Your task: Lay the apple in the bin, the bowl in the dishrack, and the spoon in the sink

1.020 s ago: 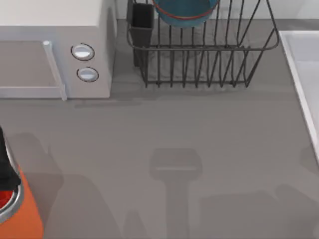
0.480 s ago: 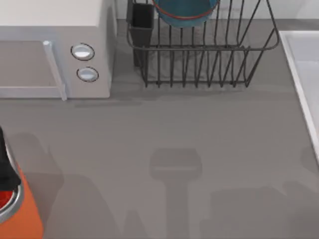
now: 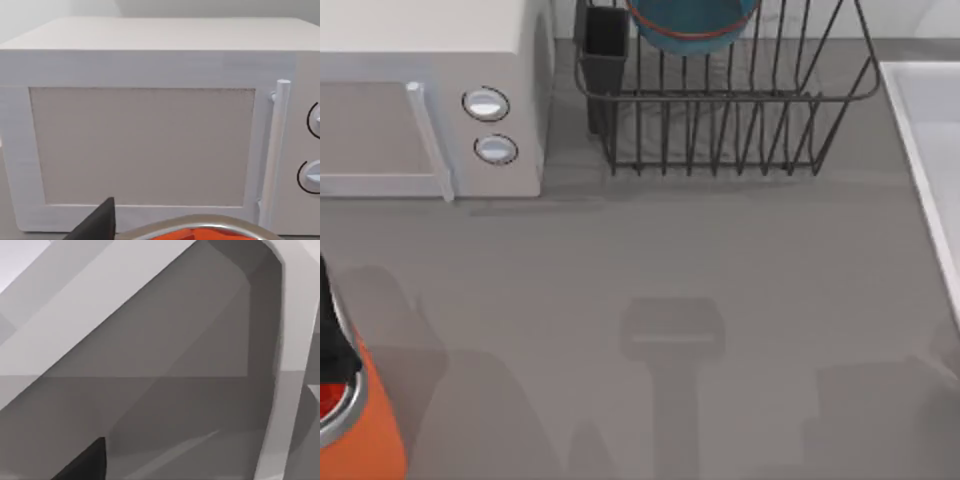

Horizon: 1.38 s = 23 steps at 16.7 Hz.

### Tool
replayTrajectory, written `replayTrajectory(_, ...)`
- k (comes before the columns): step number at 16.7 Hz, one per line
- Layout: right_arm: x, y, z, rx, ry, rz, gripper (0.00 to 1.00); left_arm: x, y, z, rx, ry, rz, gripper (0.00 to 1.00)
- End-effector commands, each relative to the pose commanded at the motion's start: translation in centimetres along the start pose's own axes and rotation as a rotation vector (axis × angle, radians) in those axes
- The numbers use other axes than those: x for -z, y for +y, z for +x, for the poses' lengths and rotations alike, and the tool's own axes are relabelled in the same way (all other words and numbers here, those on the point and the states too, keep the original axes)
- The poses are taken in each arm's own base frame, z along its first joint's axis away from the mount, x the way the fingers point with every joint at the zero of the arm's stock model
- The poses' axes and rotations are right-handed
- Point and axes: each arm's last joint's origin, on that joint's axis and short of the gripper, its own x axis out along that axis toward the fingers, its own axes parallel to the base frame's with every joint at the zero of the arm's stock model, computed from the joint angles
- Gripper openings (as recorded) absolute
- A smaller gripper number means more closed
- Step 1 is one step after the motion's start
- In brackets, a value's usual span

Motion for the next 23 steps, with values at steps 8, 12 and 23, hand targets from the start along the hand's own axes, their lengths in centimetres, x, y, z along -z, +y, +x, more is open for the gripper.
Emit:
replayTrajectory(8, 0.14, -0.10, 0.49, 0.002, 0.003, 0.000, 0.77, 0.00, 0.00, 0.00, 0.000, 0.000, 0.000, 1.00)
replayTrajectory(12, 0.14, -0.10, 0.49, 0.002, 0.003, 0.000, 0.47, 0.00, 0.00, 0.00, 0.000, 0.000, 0.000, 1.00)
replayTrajectory(23, 0.14, -0.10, 0.49, 0.002, 0.003, 0.000, 0.00, 0.00, 0.00, 0.00, 0.000, 0.000, 0.000, 1.00)
